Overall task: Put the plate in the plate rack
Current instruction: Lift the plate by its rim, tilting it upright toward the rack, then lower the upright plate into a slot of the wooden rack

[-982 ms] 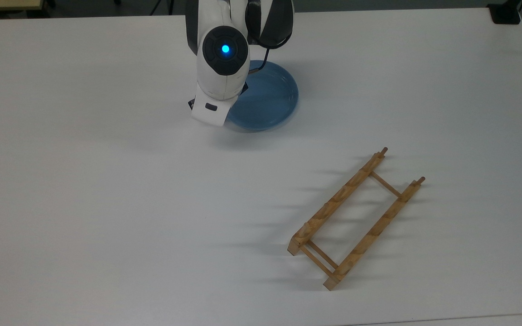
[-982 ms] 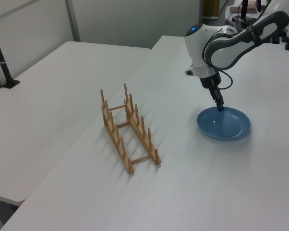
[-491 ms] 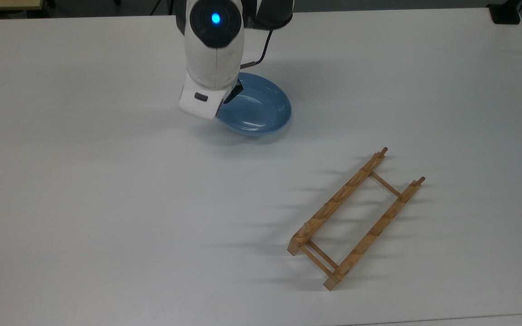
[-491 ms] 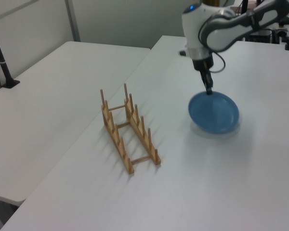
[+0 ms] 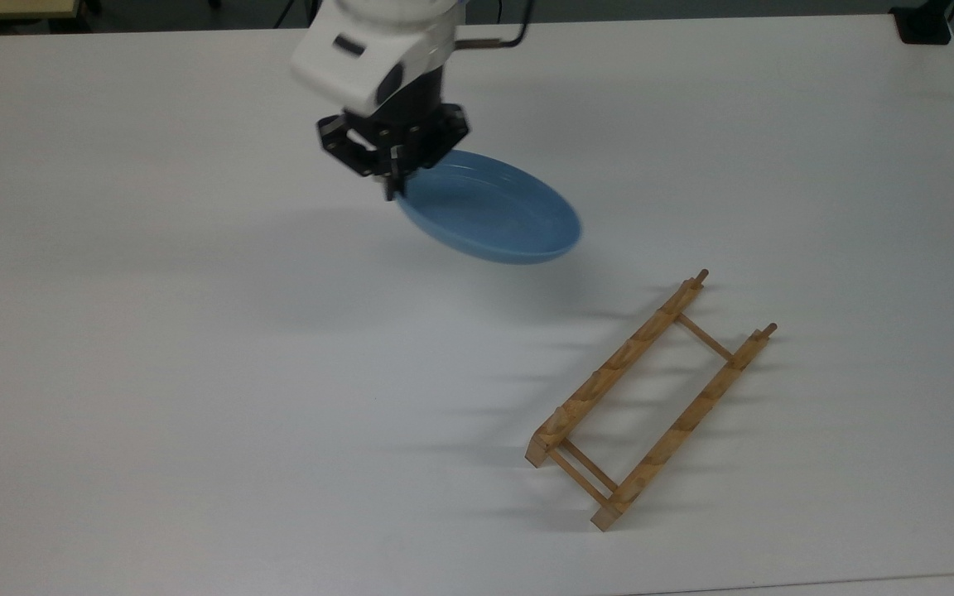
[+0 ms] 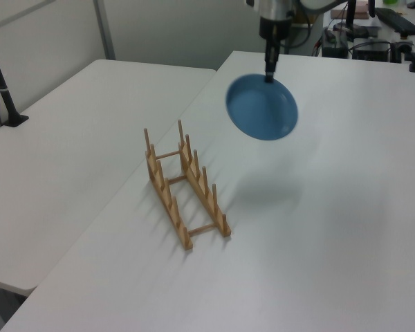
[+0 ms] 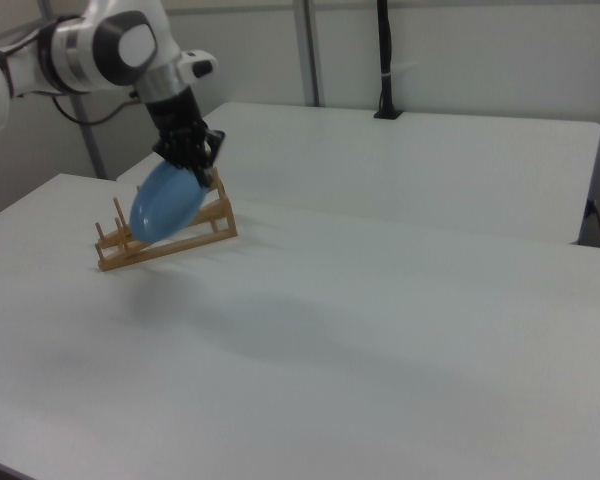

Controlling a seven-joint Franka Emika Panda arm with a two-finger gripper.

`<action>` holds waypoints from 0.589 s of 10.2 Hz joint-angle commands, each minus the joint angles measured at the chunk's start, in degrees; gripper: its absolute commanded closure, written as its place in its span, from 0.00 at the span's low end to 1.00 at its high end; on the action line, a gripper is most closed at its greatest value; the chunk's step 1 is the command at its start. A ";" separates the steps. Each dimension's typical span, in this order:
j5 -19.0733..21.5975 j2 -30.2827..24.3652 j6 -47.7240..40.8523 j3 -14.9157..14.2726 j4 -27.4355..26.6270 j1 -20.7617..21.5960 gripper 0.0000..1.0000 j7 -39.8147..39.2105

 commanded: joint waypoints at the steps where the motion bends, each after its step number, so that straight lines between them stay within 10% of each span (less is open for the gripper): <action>1: -5.73 -0.03 7.01 -0.61 1.73 7.68 1.00 17.28; 6: -34.36 3.47 16.61 -0.43 1.12 18.60 1.00 53.76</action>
